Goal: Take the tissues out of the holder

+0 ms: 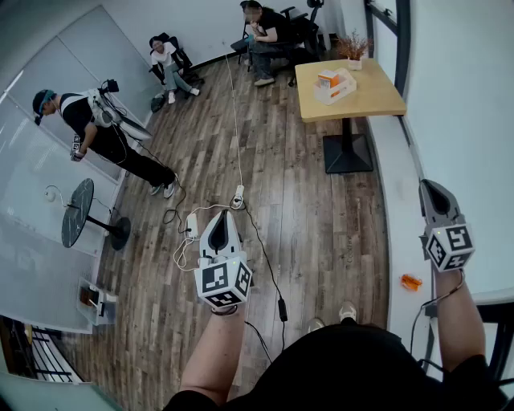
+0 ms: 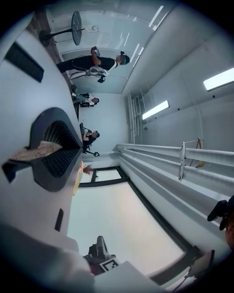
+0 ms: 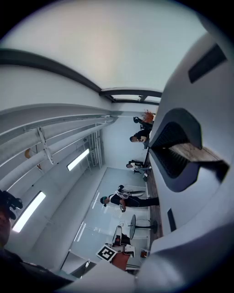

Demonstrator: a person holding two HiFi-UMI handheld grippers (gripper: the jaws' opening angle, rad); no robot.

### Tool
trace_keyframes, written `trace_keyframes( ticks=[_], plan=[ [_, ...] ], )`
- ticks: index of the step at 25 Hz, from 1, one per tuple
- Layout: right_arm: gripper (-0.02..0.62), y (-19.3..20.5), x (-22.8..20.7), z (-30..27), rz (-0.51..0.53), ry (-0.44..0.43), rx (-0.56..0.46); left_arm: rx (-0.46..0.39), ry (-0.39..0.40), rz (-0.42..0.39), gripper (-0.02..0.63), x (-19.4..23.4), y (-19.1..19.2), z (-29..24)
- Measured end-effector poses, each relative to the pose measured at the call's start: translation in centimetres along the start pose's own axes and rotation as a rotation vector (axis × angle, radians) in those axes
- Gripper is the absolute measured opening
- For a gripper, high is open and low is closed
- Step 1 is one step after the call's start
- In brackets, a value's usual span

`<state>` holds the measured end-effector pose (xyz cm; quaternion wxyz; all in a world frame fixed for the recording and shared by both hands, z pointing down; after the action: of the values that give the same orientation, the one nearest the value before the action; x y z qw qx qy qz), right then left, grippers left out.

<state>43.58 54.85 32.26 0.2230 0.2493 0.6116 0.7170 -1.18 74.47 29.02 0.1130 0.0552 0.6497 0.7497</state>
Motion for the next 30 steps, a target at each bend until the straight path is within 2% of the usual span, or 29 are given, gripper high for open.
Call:
trace_keyframes(
  ticks=[8, 18, 21, 24, 30],
  plan=[
    [0.006, 0.3, -0.5, -1.1, -0.016, -0.024, -0.004, -0.002, 0.001, 0.010, 0.005, -1.5, -0.1, -0.3],
    [0.006, 2.1, -2.0, -3.2, -0.035, -0.096, 0.002, 0.036, -0.042, -0.032, 0.005, -3.0, 1.8, -1.3],
    [0.006, 2.5, -2.7, -4.5, -0.062, -0.096, 0.007, 0.064, -0.052, -0.023, 0.005, -3.5, 2.8, -2.0],
    [0.006, 3.2, -3.2, -6.3, -0.065, -0.078, 0.016, 0.073, -0.033, -0.032, 0.005, -3.1, 3.3, -4.1],
    [0.006, 5.0, -4.8, -12.0, -0.102, -0.008, 0.025, 0.056, -0.013, -0.023, 0.005, -0.9, 4.3, -11.6]
  ],
)
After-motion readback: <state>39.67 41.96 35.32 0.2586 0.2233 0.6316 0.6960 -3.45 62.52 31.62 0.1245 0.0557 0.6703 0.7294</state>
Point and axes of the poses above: the fingertips, and each gripper's own axes: z backward along the fingers, x to its left, y out of its underside, the point moved 9 cm from there along z, backward along the fingers, and after that the axes turned 11 degrees about -x, right-handed, at the moved point
